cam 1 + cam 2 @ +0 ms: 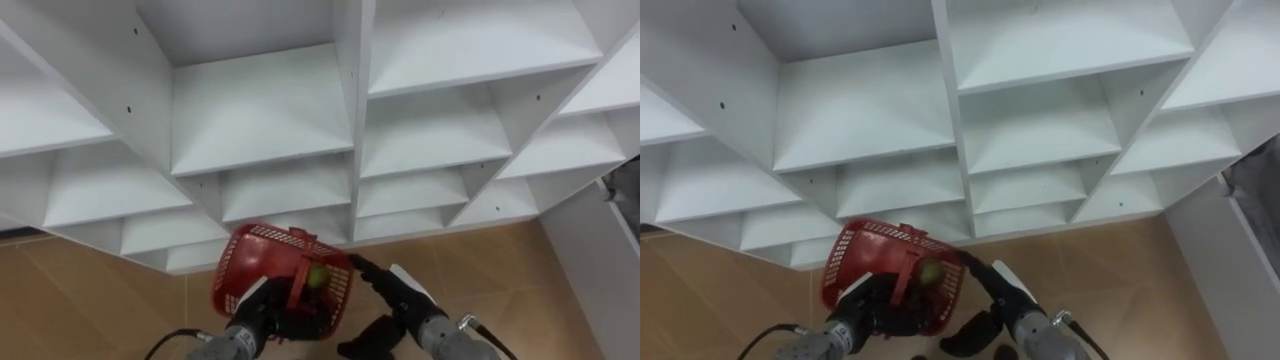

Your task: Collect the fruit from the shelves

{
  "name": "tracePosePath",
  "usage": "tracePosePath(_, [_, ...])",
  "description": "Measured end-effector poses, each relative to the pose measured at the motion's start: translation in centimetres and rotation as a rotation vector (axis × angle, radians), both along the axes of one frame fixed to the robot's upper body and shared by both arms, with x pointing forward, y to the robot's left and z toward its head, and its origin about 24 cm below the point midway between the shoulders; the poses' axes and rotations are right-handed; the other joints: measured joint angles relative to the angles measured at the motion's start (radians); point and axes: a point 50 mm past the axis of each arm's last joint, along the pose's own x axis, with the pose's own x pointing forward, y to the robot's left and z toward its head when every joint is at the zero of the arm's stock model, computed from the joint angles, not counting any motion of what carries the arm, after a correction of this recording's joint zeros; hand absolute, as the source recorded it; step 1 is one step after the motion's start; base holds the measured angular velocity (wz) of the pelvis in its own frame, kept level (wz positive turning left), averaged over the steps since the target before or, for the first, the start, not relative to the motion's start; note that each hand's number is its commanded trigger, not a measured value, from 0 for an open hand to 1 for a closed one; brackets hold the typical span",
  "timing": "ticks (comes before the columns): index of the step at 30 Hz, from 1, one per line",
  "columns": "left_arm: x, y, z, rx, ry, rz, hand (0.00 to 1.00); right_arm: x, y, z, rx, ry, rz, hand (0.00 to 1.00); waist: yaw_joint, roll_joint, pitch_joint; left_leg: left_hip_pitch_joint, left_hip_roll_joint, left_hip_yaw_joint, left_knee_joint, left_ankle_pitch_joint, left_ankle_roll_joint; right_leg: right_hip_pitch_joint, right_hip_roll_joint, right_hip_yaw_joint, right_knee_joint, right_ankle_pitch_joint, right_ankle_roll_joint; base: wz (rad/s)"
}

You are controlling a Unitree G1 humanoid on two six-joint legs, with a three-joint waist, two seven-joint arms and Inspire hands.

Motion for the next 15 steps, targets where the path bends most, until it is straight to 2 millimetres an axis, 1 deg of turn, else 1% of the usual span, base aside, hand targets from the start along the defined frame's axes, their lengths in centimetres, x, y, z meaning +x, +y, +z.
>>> tracePosePath(3, [-0.4, 0.9, -0.3, 0.012, 0.015, 0.032, 1.00, -0.4, -0.6, -0.2, 0.000, 0.013, -0.027, 0.00, -0.001, -0.005, -0.0012, 0.033, -0.001, 0.002, -0.019, -0.001, -0.001, 0.027, 0.008, 0.005, -0.013, 0.000, 0.000, -0.07])
tracePosePath(5, [-0.8, 1.4, -0.6, 0.023, 0.034, 0.052, 1.00, -0.9, -0.9, -0.4, -0.002, 0.027, -0.041, 0.00, -0.002, -0.010, -0.0034, 0.062, -0.001, 0.003, -0.033, 0.000, -0.002, 0.052, 0.010, 0.006, -0.024, 0.000, 0.002, -0.04])
tracePosePath(6, [-0.9, 1.7, -0.8, 0.035, 0.043, 0.068, 1.00, -1.2, -1.1, -0.6, -0.003, 0.038, -0.050, 0.00, -0.001, -0.014, -0.0060, 0.076, 0.000, 0.003, -0.036, -0.001, -0.002, 0.068, 0.012, 0.006, -0.037, 0.000, 0.002, 0.00])
tracePosePath(8, [-1.4, 2.1, -1.1, 0.072, 0.058, 0.060, 1.00, -1.9, -1.6, -1.0, -0.009, 0.062, -0.066, 0.00, 0.000, -0.018, -0.0079, 0.114, 0.001, 0.003, -0.057, -0.003, -0.005, 0.106, 0.017, 0.005, -0.061, 0.001, 0.004, 0.00])
tracePosePath(9, [-2.0, 2.4, -1.3, 0.092, 0.069, 0.054, 1.00, -2.6, -2.0, -1.3, -0.019, 0.079, -0.072, 0.00, 0.000, -0.019, -0.0110, 0.140, 0.002, 0.003, -0.072, -0.003, -0.006, 0.133, 0.020, 0.004, -0.078, 0.002, 0.006, 0.00])
tracePosePath(10, [-2.5, 2.6, -1.5, 0.107, 0.079, 0.046, 1.00, -3.3, -2.5, -1.5, -0.027, 0.097, -0.085, 0.00, 0.000, -0.023, -0.0164, 0.160, 0.002, 0.003, -0.083, -0.004, -0.007, 0.155, 0.022, 0.004, -0.088, 0.002, 0.007, 0.00])
tracePosePath(11, [-2.7, 2.7, -1.6, 0.112, 0.084, 0.045, 1.00, -3.6, -2.7, -1.6, -0.029, 0.105, -0.093, 0.00, 0.000, -0.025, -0.0184, 0.169, 0.001, 0.004, -0.088, -0.004, -0.007, 0.161, 0.022, 0.004, -0.091, 0.001, 0.008, 0.00])
tracePosePath(13, [-3.7, 3.2, -2.0, 0.135, 0.105, 0.072, 1.00, -4.6, -3.2, -2.0, -0.027, 0.132, -0.124, 0.00, -0.003, -0.035, -0.0247, 0.199, 0.003, 0.004, -0.099, -0.005, -0.009, 0.195, 0.026, 0.006, -0.104, 0.001, 0.009, 0.00])
tracePosePath(15, [-4.6, 3.6, -2.2, 0.142, 0.124, 0.096, 1.00, -5.4, -3.8, -2.2, -0.023, 0.155, -0.167, 0.00, -0.005, -0.037, -0.0247, 0.231, 0.002, 0.003, -0.103, -0.006, -0.010, 0.230, 0.026, 0.006, -0.121, 0.000, 0.010, 0.00])
